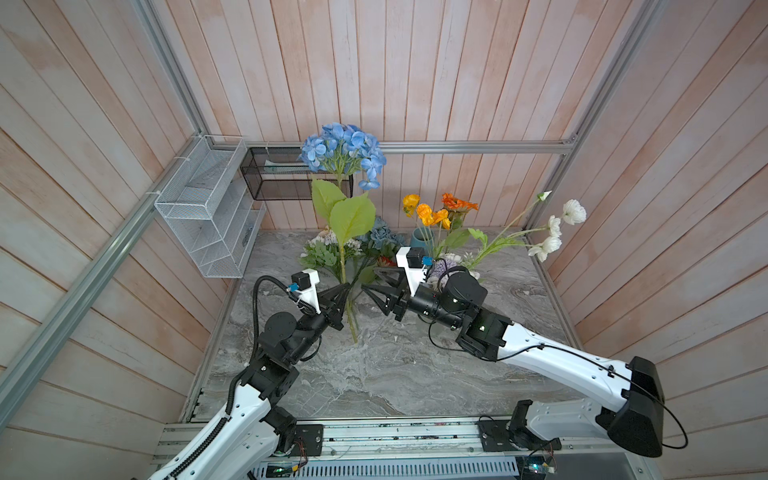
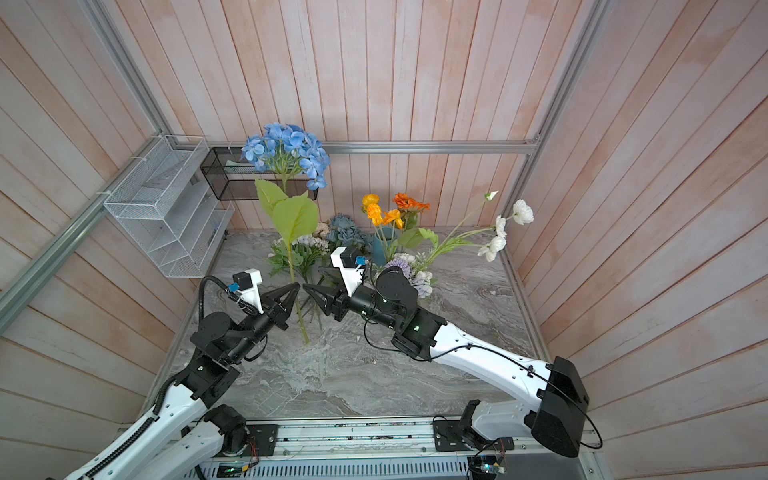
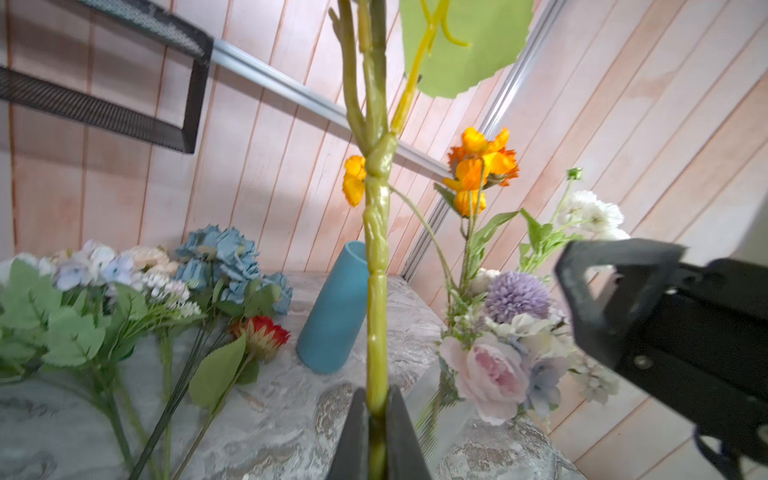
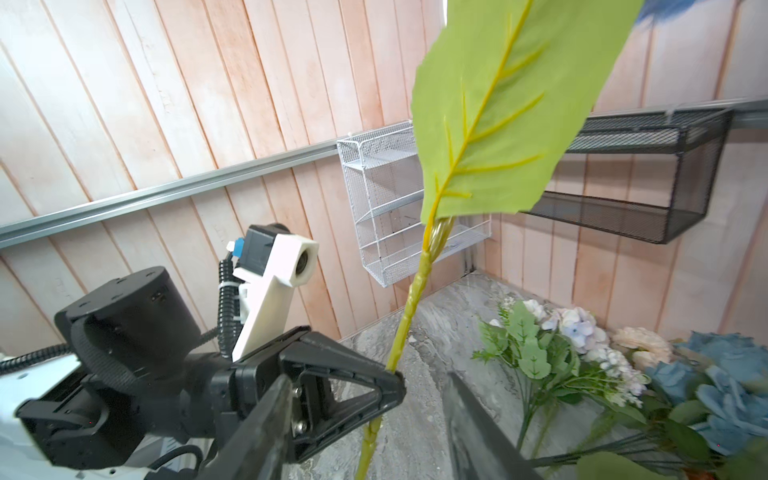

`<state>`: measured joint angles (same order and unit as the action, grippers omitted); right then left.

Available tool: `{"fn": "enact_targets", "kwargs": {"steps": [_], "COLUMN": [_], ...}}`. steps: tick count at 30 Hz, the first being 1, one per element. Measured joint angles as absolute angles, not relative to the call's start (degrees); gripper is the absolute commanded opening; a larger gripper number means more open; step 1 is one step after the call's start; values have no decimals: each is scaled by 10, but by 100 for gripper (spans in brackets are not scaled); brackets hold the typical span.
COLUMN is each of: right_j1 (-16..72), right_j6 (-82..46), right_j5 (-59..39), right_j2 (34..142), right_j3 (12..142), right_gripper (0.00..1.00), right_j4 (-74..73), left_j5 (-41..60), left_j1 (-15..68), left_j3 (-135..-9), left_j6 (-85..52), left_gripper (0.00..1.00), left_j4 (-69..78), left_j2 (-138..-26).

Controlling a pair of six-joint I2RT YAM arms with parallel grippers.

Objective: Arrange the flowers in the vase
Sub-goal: 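Grasp the hydrangea stem with the right gripper just above the left gripper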

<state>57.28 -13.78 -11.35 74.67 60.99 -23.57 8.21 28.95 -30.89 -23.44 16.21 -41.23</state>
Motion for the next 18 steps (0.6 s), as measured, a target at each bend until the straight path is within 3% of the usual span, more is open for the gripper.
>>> {"fn": "enact_targets", "kwargs": {"steps": [11, 18], "right_j1": [573, 573], "right_j6": [-157, -168], "right_j5": [-167, -166], "right_j2": [787, 793], "right_j3": [649, 649], "right_gripper": [55, 46], "right_j4": [-241, -249], "left_j5": [190, 226], "left_j1": [291, 297], "left_j3": [-347, -347], "left_j6": [-178, -168], "left_gripper": [0, 0], "left_j4": [195, 203], "left_j2": [-430, -425]}}
